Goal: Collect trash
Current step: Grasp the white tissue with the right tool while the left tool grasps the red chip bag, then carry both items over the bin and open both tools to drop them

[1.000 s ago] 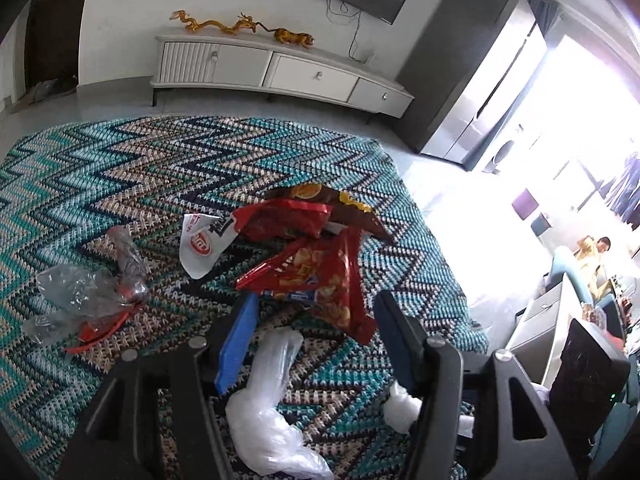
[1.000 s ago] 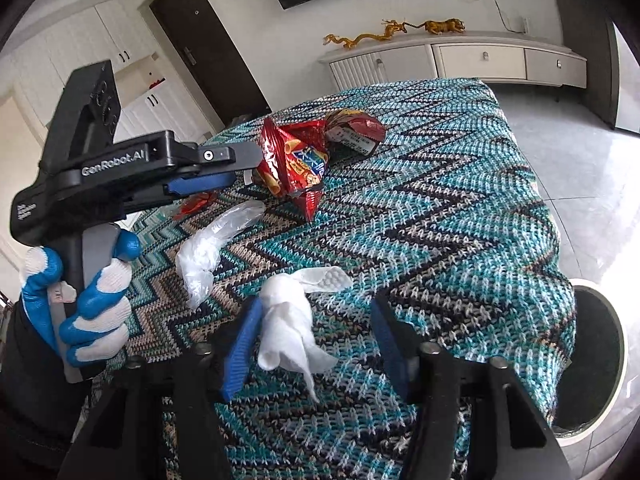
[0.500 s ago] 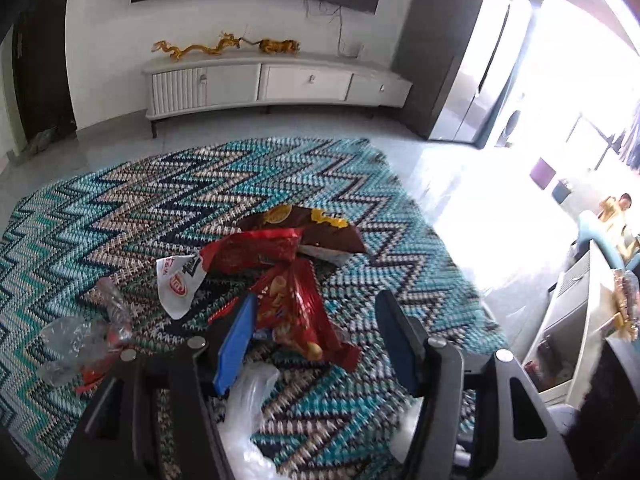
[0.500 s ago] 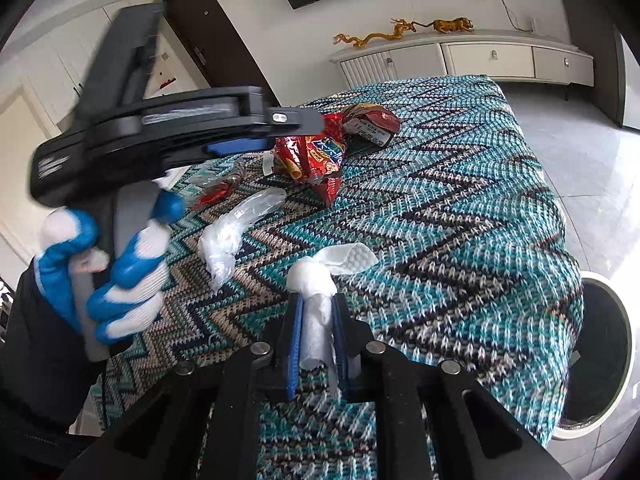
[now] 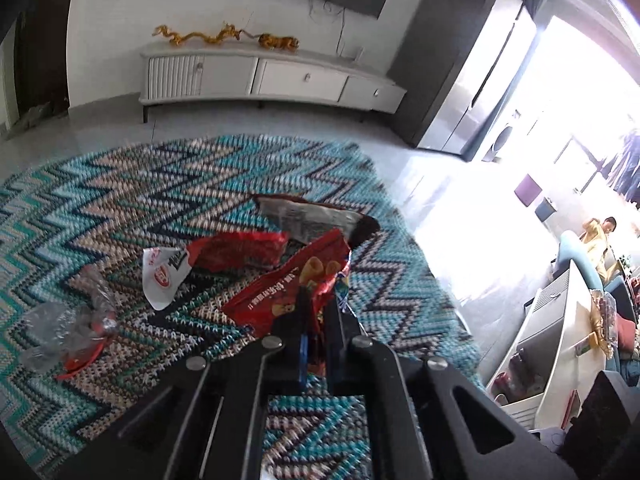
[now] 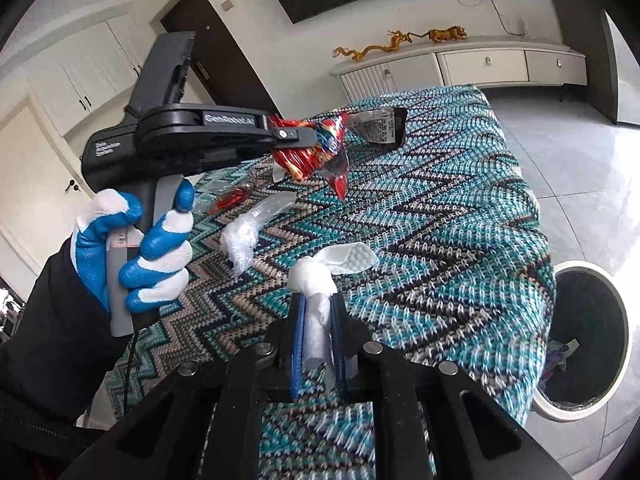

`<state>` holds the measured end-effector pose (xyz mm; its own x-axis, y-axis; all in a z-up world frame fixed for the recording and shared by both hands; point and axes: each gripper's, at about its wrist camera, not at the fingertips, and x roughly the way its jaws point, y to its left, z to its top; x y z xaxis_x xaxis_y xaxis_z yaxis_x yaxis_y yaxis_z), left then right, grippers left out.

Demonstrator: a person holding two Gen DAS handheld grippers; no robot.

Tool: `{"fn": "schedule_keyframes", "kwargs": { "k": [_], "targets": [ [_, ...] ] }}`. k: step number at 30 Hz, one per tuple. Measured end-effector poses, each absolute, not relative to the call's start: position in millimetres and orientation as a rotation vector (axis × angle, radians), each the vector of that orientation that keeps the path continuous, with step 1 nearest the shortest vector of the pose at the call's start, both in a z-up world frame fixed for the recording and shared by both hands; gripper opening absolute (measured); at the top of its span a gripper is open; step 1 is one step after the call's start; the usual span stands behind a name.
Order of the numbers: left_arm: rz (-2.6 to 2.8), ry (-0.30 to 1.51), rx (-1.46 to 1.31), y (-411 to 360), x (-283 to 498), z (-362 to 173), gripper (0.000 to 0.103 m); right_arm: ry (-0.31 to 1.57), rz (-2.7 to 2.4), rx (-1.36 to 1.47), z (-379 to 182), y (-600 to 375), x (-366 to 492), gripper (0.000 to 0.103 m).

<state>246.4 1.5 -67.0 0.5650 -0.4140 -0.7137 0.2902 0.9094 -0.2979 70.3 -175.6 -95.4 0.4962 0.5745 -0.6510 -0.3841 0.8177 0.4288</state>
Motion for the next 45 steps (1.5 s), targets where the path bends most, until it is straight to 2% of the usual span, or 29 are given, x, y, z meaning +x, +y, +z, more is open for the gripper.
{"fn": "schedule_keyframes", "kwargs": {
  "k": [15, 26, 32, 45],
  "targets": [
    [-0.425, 0.763, -0.134, 9.4, 165.8, -5.8, 0.005, 0.746, 0.545, 0.249, -49.2, -197.8, 16.1, 0.012],
    [-0.536, 0.711, -0.051, -60.1, 129.0, 29.2, 0.005, 0.623, 0.413, 0.302, -21.2, -263.4, -19.4, 0.012],
    [-0.630, 0.772, 0.029, -136.7, 137.8, 12.1, 0.005, 0.619, 0.252, 0.370, -32.3, -332.8, -19.0, 0.012],
    [-0.708, 0.932, 0.170, -271.9, 200.4, -69.0, 0.006, 0.803, 0.057, 0.391, -95.4, -414.9, 55.8, 0.012]
  ]
}}
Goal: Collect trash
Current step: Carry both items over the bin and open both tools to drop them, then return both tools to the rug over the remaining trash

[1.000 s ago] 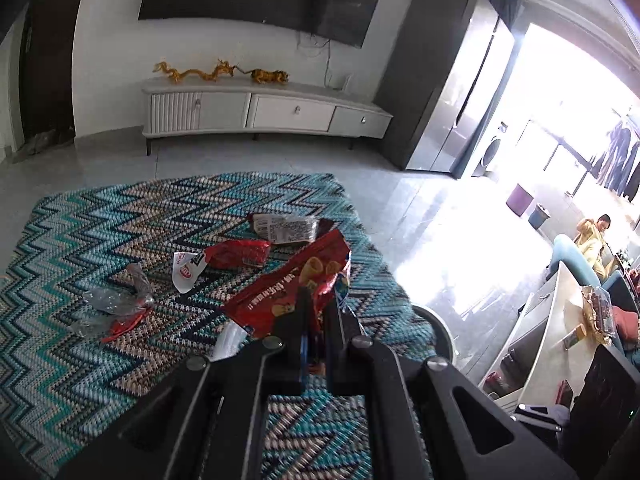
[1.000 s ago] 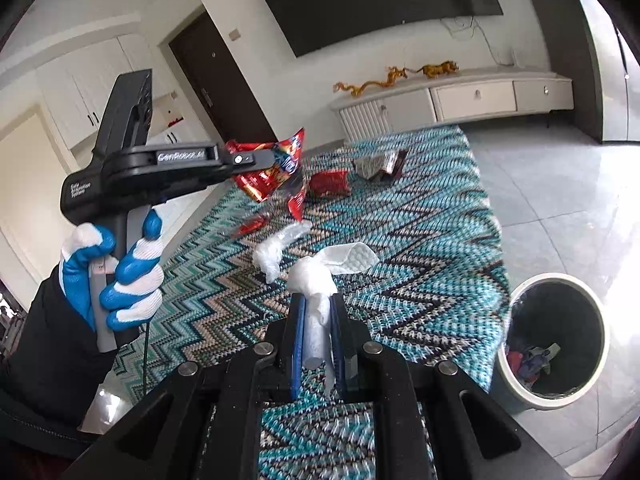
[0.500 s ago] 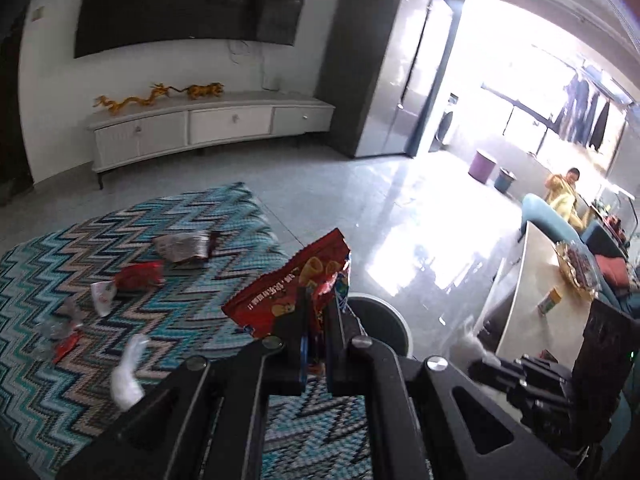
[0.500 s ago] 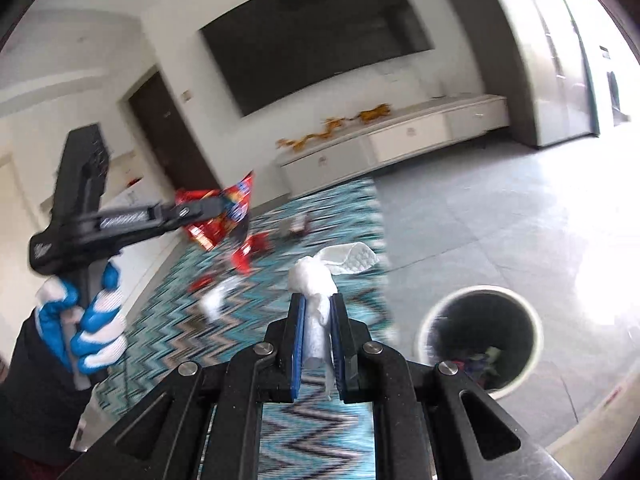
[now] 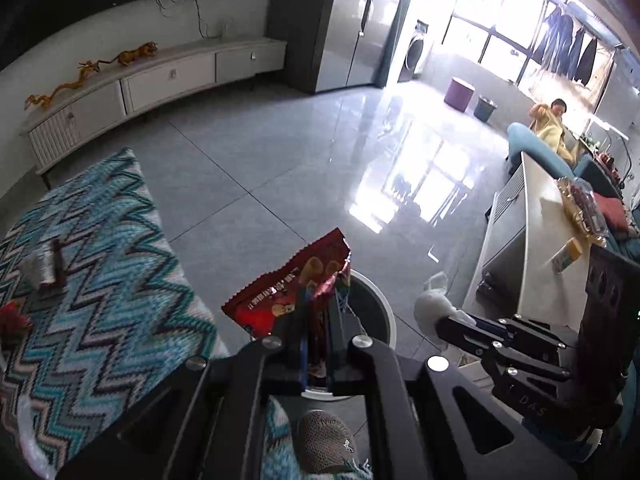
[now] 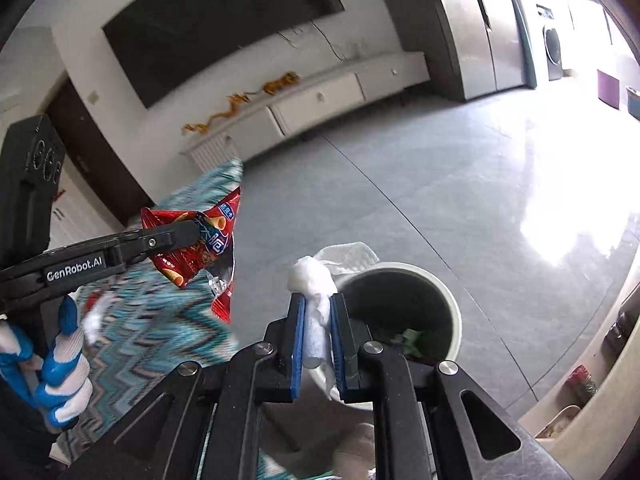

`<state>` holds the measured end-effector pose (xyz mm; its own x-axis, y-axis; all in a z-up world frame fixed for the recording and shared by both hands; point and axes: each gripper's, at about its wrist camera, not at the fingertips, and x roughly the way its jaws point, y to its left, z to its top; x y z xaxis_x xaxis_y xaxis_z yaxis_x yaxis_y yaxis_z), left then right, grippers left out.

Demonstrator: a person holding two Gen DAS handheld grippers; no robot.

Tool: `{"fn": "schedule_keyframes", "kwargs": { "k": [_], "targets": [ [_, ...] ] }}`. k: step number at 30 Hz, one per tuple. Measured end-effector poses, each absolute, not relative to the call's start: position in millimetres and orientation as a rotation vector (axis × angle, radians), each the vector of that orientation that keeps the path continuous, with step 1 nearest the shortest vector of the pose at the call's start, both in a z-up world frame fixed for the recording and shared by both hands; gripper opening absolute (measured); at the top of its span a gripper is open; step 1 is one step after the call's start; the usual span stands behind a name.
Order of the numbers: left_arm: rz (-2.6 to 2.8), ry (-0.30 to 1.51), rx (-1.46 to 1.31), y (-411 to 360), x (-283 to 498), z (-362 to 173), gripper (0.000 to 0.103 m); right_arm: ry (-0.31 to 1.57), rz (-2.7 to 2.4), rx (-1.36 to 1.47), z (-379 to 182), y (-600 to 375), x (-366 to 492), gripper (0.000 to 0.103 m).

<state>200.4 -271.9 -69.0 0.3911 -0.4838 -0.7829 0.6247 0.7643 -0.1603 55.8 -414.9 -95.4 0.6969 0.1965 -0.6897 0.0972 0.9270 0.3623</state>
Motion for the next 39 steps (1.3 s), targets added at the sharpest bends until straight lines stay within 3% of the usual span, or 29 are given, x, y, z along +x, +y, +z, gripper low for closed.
{"fn": "schedule_keyframes", "kwargs": {
  "k": [8, 10, 12, 24, 39],
  "targets": [
    [-0.736, 1.052, 0.163, -306.0, 238.8, -123.2, 0.011, 0.933, 0.013, 0.410, -152.0, -434.8, 95.2, 0.019],
    [-0.754, 1.075, 0.140, -309.2, 243.5, -132.9, 0.033, 0.962, -0.004, 0.419, -166.6, -438.5, 103.2, 0.028],
    [-0.759, 1.076, 0.134, -310.7, 244.9, -136.7, 0.041, 0.978, -0.022, 0.427, -176.6, -443.2, 105.4, 0.034],
    [-0.749, 1.014, 0.155, -294.4, 227.9, -117.0, 0.041, 0.947, -0.048, 0.520, -170.9, -451.8, 85.9, 0.036],
    [-0.665, 0.813, 0.142, -200.8, 162.2, -29.3, 0.042, 0.724, 0.003, 0.470, -56.4, -410.8, 16.5, 0.040]
  ]
}}
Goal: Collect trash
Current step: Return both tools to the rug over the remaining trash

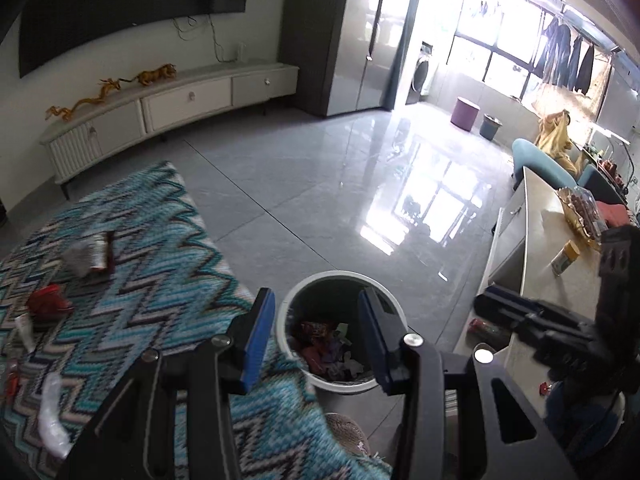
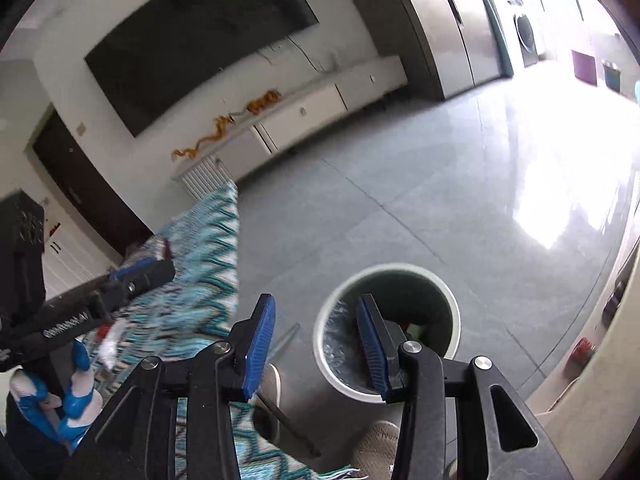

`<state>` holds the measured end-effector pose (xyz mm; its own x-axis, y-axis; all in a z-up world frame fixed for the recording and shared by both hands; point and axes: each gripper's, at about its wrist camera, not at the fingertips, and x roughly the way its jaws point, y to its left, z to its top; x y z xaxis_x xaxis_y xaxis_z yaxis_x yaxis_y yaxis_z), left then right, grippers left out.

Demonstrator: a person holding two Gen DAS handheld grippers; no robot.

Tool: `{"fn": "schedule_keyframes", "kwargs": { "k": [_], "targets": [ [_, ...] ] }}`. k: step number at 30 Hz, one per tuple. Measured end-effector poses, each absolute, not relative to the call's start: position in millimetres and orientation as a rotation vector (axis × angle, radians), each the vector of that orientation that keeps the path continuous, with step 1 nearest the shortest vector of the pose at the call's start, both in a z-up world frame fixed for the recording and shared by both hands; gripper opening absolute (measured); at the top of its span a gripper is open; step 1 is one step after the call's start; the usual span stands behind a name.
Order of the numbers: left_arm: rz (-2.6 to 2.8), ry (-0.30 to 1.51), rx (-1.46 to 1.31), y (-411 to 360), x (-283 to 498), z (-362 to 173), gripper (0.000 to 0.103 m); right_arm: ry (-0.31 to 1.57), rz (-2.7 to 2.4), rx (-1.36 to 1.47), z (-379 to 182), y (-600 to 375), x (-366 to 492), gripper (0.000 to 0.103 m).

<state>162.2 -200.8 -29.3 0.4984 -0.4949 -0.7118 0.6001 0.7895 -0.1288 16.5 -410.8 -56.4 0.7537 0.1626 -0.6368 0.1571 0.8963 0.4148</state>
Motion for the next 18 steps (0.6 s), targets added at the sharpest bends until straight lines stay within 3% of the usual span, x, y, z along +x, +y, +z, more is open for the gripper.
{"fn": "schedule_keyframes", "kwargs": {
  "k": [8, 18],
  "targets": [
    [-0.544, 0.735, 0.062, -96.2, 142.2, -2.8, 0.042, 0.634, 0.053, 0.382, 2.6, -367.0, -6.9, 0.042],
    [-0.327, 0.694, -0.061, 52.5, 145.3, -6.2, 0.042, 0.581, 0.185, 0.284, 58.7, -291.5, 14.1, 0.044]
  ]
}}
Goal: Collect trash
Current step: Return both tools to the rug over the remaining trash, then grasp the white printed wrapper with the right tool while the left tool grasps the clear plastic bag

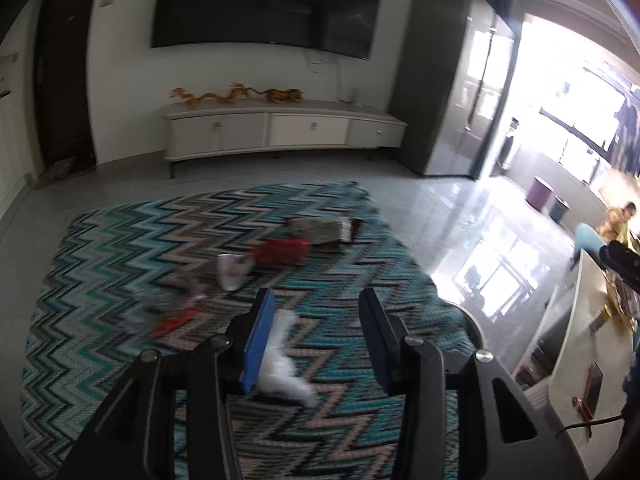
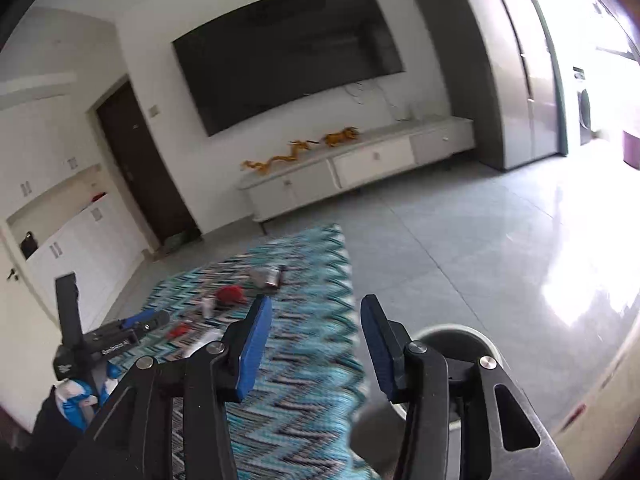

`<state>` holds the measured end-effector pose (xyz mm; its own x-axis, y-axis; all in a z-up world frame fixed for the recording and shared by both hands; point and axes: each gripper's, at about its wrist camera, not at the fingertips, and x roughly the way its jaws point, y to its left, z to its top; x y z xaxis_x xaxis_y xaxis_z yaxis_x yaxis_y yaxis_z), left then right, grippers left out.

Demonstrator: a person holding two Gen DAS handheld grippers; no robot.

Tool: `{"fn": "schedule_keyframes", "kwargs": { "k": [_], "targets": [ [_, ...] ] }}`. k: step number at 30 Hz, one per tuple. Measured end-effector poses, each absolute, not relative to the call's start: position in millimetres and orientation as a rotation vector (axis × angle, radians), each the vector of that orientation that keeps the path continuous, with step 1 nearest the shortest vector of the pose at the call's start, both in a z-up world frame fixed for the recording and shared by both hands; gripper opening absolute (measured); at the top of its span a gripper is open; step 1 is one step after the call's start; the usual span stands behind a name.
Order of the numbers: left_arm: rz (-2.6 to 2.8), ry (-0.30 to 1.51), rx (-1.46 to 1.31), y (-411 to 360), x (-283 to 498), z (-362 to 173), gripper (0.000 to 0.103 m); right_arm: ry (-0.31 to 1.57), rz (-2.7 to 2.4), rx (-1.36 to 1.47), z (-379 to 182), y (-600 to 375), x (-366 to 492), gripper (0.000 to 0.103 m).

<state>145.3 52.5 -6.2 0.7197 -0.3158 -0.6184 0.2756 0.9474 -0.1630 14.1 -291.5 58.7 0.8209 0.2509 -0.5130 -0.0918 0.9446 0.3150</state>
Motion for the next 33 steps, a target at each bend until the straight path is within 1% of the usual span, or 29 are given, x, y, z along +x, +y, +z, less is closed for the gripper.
{"fn": "schedule_keyframes", "kwargs": {
  "k": [4, 7, 16, 20, 27, 33],
  "targets": [
    [-0.267, 0.697, -0.102, 93.5, 151.3, -13.5, 0.042, 0.579, 0.227, 0.236, 64.8, -259.7, 35.1, 0.047],
    [-0.269, 0.723, -0.117, 103.3, 156.4, -25.0, 0.042, 0.601, 0.259, 0.210, 59.2, -237.9, 57.2, 0.049],
    [-0.365, 0.871, -0.093, 72.8, 177.4, -80.4, 0.042, 0.682, 0.303, 0.159, 15.4, -208.6, 131.2, 0.057],
    [-0.377, 0.918, -0.098, 64.6, 189.7, -106.1, 0.042, 0.734, 0.311, 0.181, -16.2, -209.2, 163.2, 0.057],
    [-0.410, 0.907, -0.118, 59.6, 195.0, -122.9, 0.041, 0.811, 0.350, 0.184, -63.9, -197.9, 221.2, 0.058],
    [-0.419, 0.887, -0.099, 53.9, 195.1, -125.7, 0.039, 0.830, 0.405, 0.226, -90.8, -184.3, 263.5, 0.062]
  ]
}}
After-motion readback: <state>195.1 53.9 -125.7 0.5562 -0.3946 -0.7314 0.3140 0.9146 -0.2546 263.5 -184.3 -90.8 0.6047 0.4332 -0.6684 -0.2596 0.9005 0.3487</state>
